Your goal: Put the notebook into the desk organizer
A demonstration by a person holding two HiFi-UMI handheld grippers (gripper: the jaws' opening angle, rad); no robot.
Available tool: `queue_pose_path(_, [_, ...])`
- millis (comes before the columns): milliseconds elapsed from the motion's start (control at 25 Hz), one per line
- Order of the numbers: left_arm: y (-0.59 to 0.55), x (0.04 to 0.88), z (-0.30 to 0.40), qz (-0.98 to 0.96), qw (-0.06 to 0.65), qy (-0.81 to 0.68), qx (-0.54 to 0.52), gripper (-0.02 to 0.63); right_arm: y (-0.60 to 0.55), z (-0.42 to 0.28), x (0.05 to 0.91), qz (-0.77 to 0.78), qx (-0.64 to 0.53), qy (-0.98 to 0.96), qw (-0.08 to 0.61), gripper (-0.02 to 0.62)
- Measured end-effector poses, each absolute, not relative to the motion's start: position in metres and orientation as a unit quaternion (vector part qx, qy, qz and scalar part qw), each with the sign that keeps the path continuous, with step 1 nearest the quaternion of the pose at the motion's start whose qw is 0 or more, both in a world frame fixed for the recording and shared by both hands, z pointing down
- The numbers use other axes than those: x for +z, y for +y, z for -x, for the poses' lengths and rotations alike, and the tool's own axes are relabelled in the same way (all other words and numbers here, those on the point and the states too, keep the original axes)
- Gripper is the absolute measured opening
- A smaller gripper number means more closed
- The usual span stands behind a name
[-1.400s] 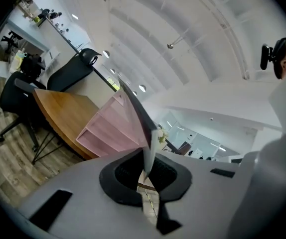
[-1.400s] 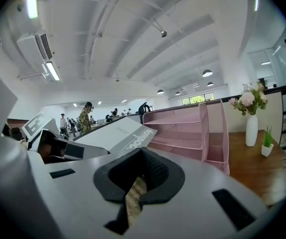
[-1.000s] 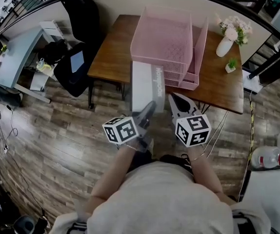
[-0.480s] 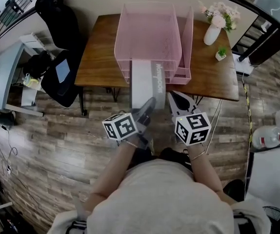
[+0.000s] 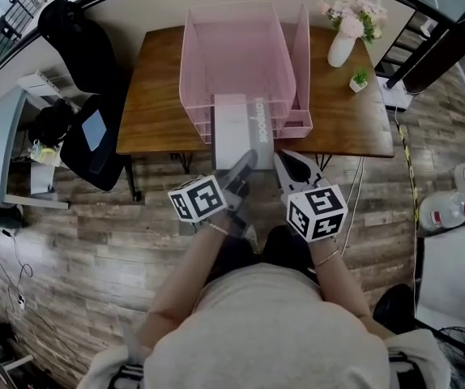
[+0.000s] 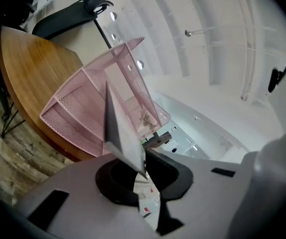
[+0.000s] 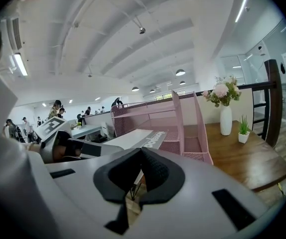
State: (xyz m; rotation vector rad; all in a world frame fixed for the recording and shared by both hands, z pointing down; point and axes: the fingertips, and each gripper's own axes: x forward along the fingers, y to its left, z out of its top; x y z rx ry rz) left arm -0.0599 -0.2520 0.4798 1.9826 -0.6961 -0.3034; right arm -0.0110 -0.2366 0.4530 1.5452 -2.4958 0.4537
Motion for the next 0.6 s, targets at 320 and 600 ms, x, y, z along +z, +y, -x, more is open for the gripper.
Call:
queue_pose_path(320, [-0.269, 0.487, 0.058, -0.795, 0.501, -0.311, -0.14, 0.049, -0.236, 0.012, 0.456, -0.508, 0.157, -0.842, 0.094, 0.009])
queue_pose_path(600, [-0.284, 0.488, 0.054, -0.782, 0.515, -0.319, -0.149, 0.051, -0.249, 0.012, 0.457, -0.483, 0.159, -0.854, 0.111, 0.009])
